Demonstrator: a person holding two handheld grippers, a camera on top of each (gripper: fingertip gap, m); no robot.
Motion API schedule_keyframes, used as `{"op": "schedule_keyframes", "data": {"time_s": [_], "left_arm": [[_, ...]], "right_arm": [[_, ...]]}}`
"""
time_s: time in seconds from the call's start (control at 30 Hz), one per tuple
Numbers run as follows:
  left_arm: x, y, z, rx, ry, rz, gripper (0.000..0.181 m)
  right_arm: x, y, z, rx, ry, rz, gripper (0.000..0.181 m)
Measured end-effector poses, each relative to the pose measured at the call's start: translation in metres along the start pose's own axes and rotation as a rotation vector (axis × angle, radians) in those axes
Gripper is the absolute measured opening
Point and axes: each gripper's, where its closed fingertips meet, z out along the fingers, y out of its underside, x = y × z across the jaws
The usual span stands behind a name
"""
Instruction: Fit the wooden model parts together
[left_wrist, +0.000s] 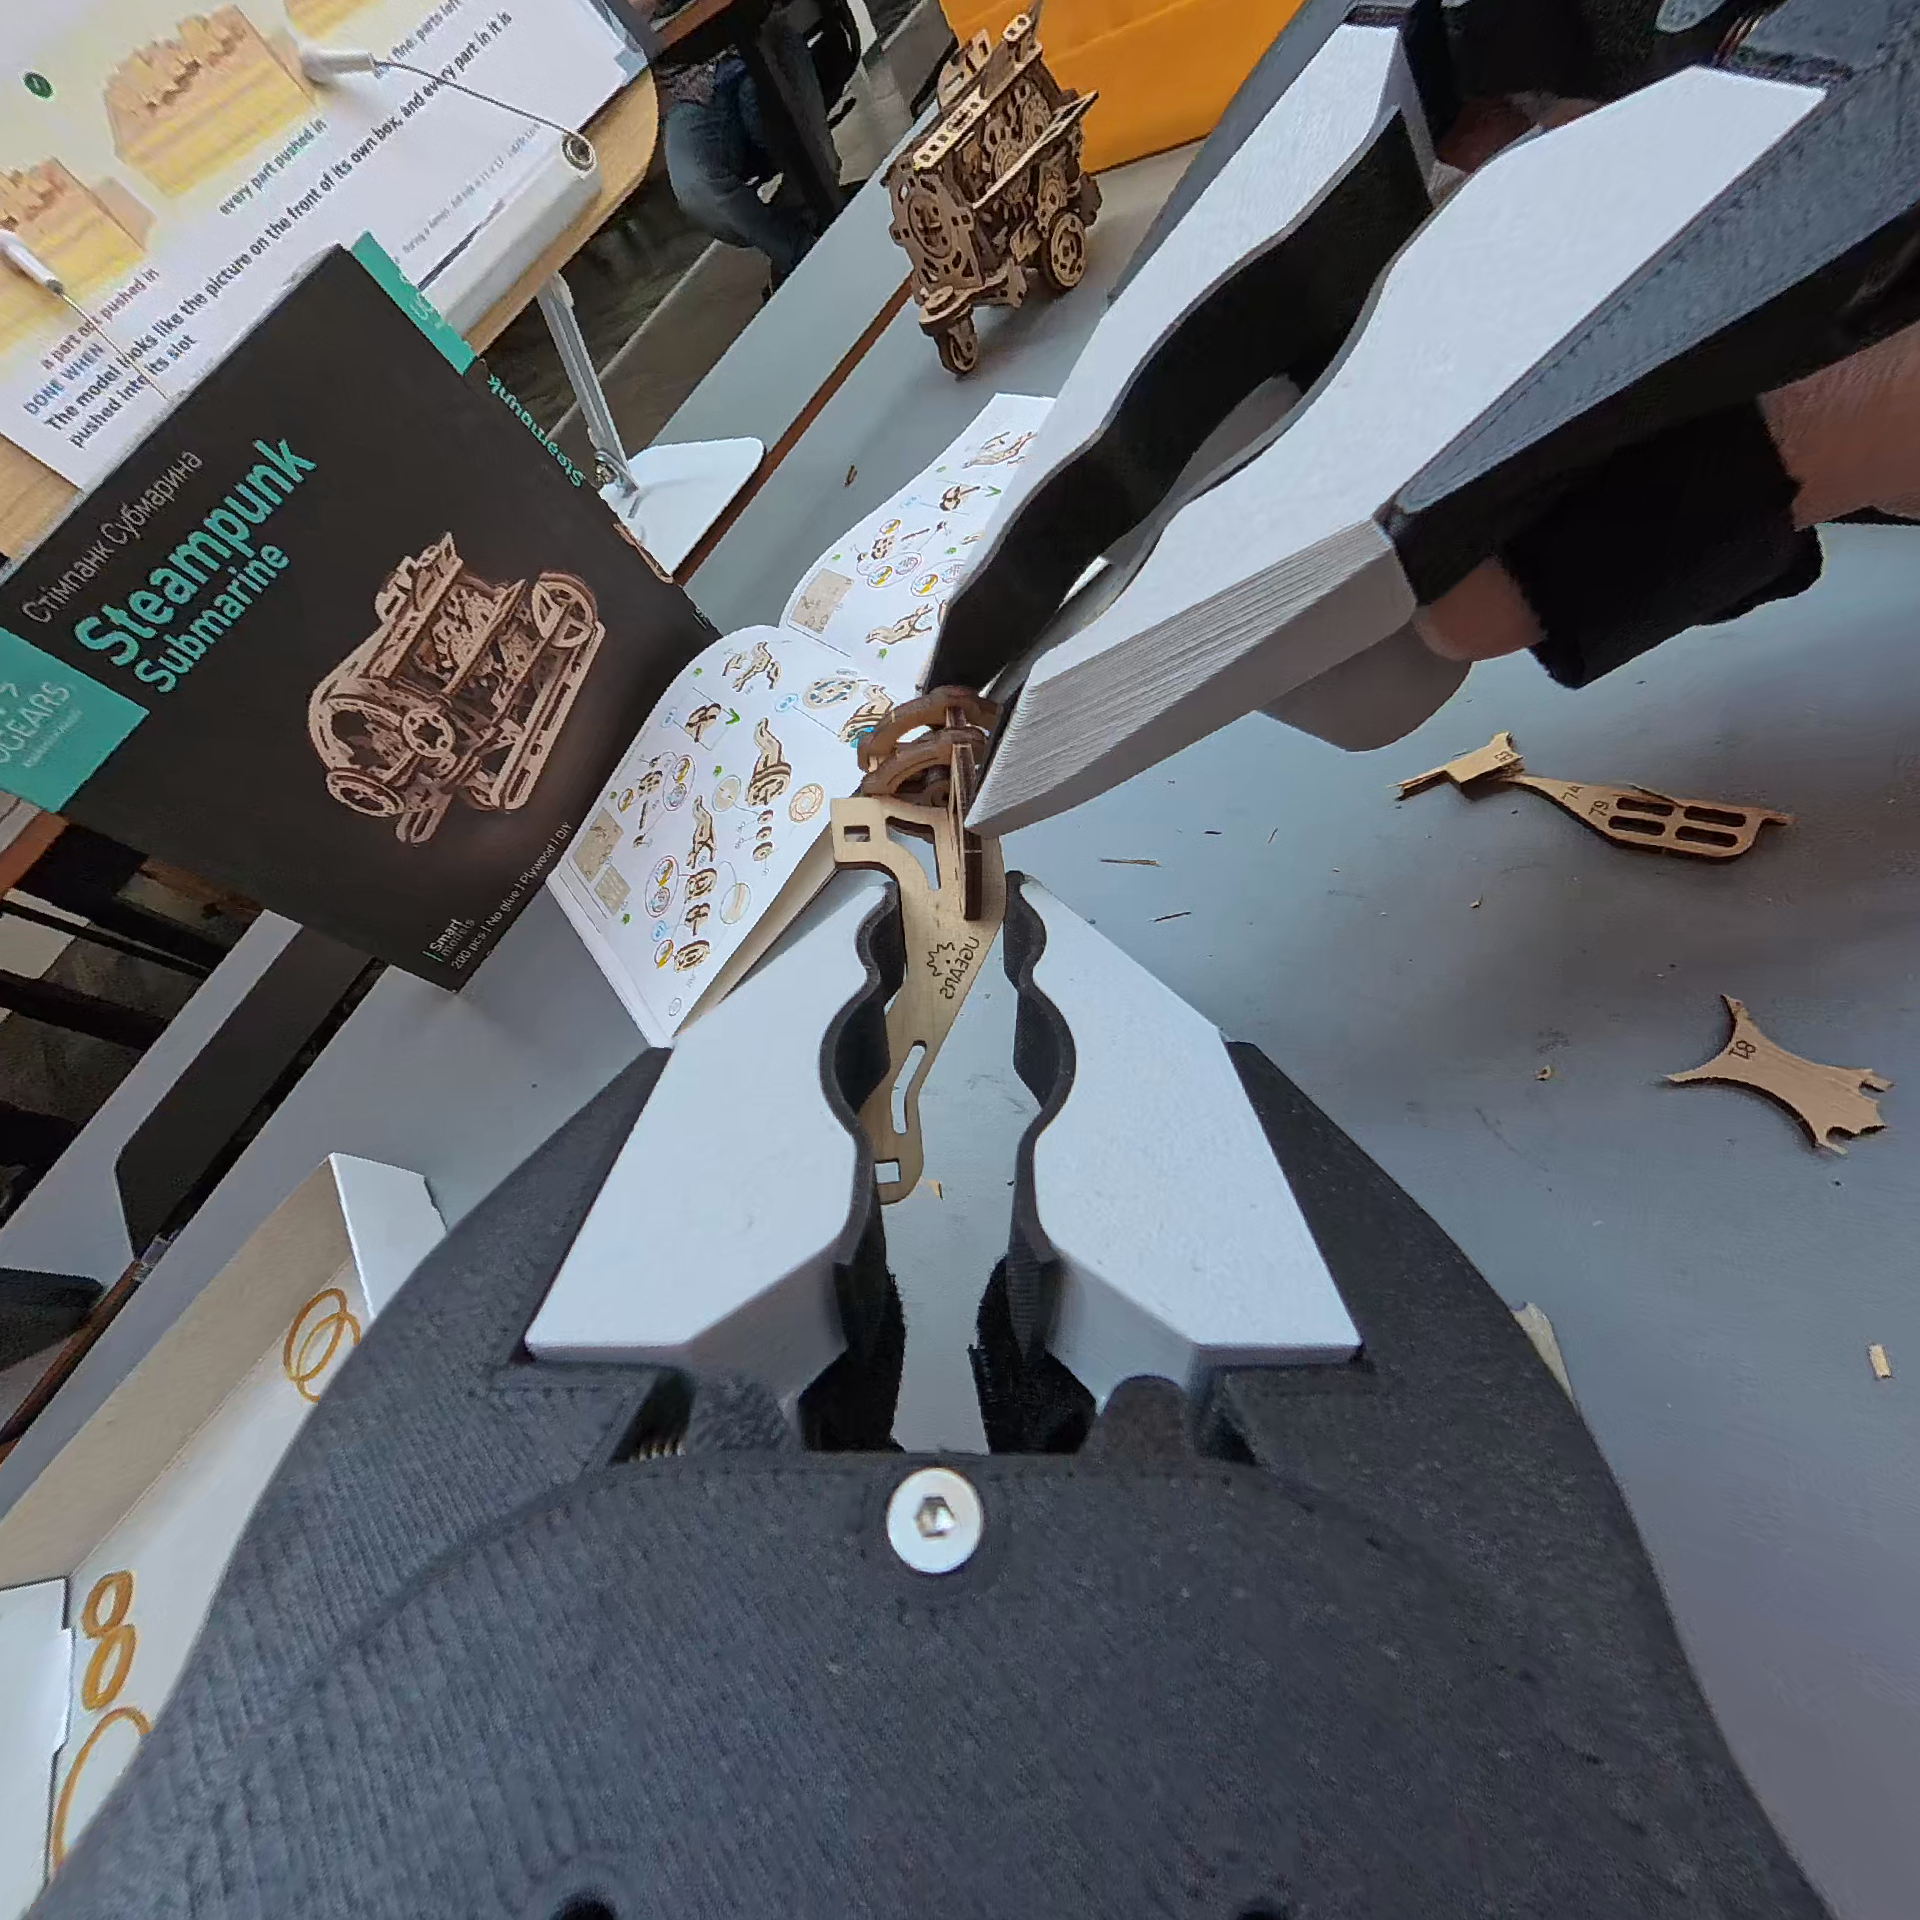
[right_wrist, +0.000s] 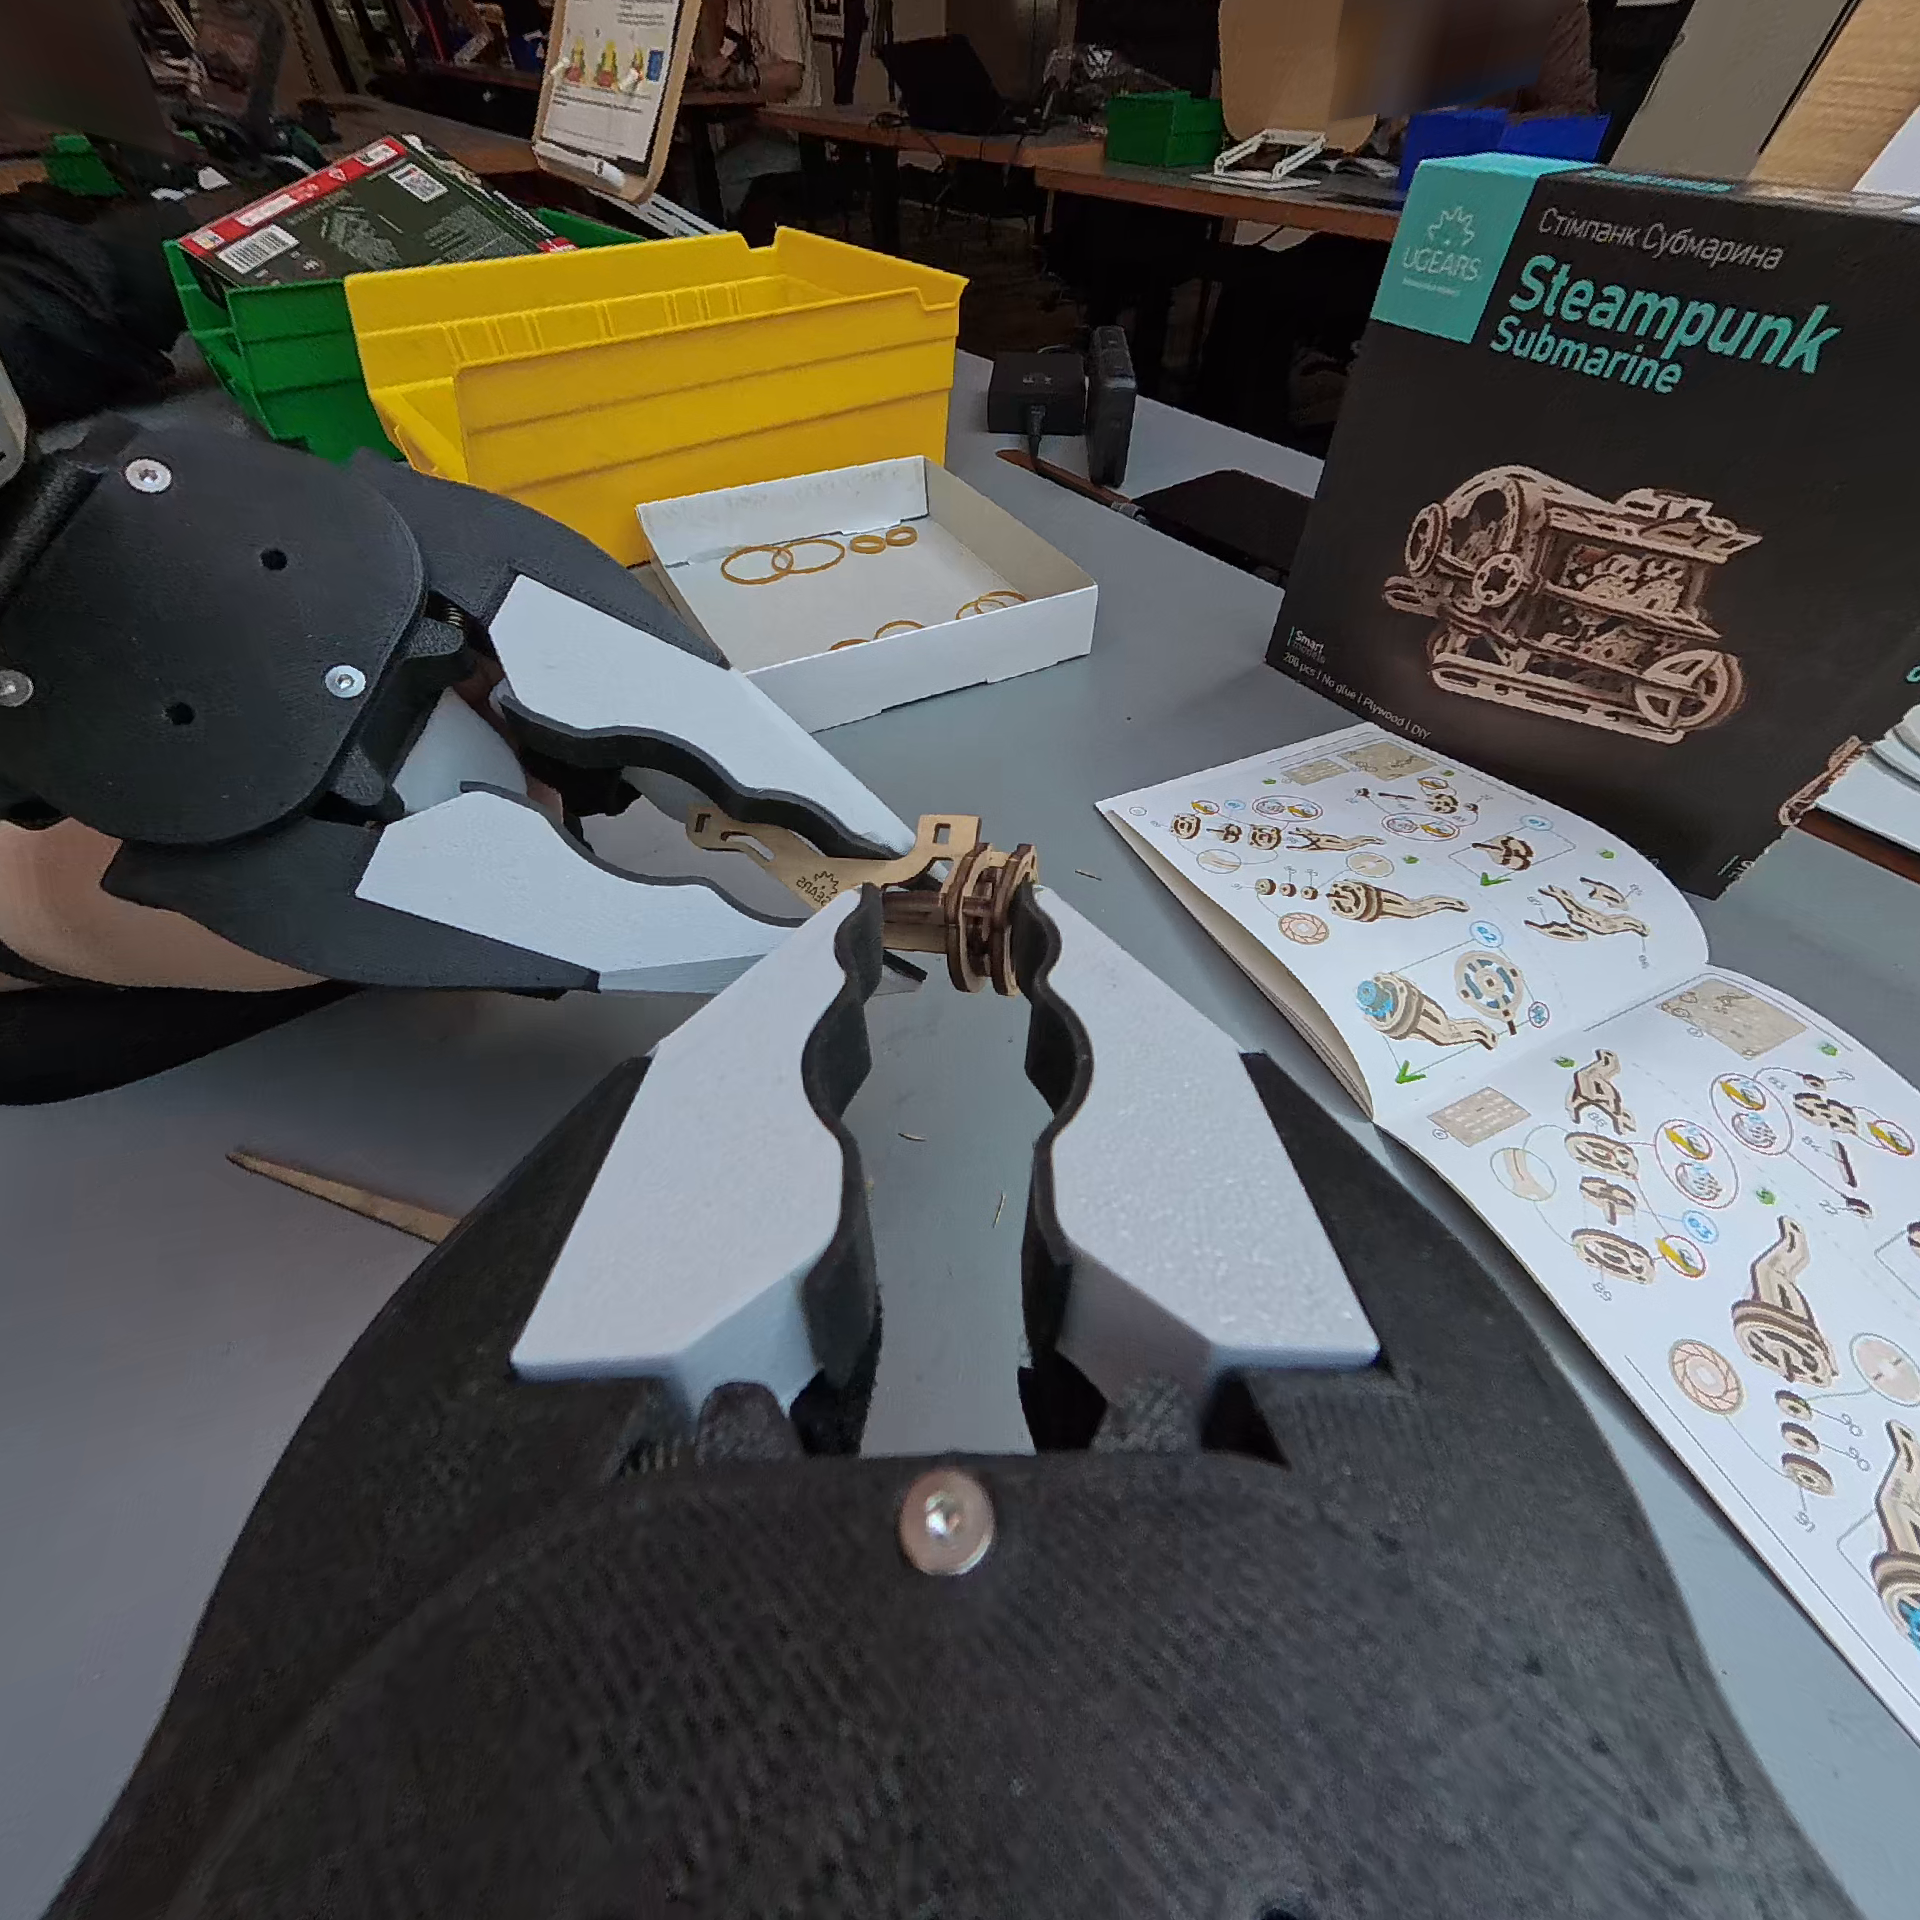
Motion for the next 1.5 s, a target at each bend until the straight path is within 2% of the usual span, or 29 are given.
{"op": "schedule_keyframes", "data": {"time_s": [0.13,0.57,1.4,1.5], "left_arm": [[-0.0035,-0.0019,-0.0025,-0.001,-0.060,0.079,0.017],[-0.0041,-0.0030,-0.0023,-0.020,-0.096,0.135,0.017],[-0.0065,-0.0020,-0.0030,-0.041,-0.104,0.119,0.017],[-0.0048,-0.0015,-0.0028,-0.044,-0.096,0.118,0.017]], "right_arm": [[-0.0016,-0.0032,-0.0008,0.021,0.007,-0.010,0.023],[-0.0011,-0.0021,0.0014,0.024,0.018,-0.003,0.028],[-0.0016,-0.0045,0.0035,0.046,0.042,-0.009,0.027],[-0.0014,-0.0062,0.0024,0.055,0.042,-0.012,0.022]]}}
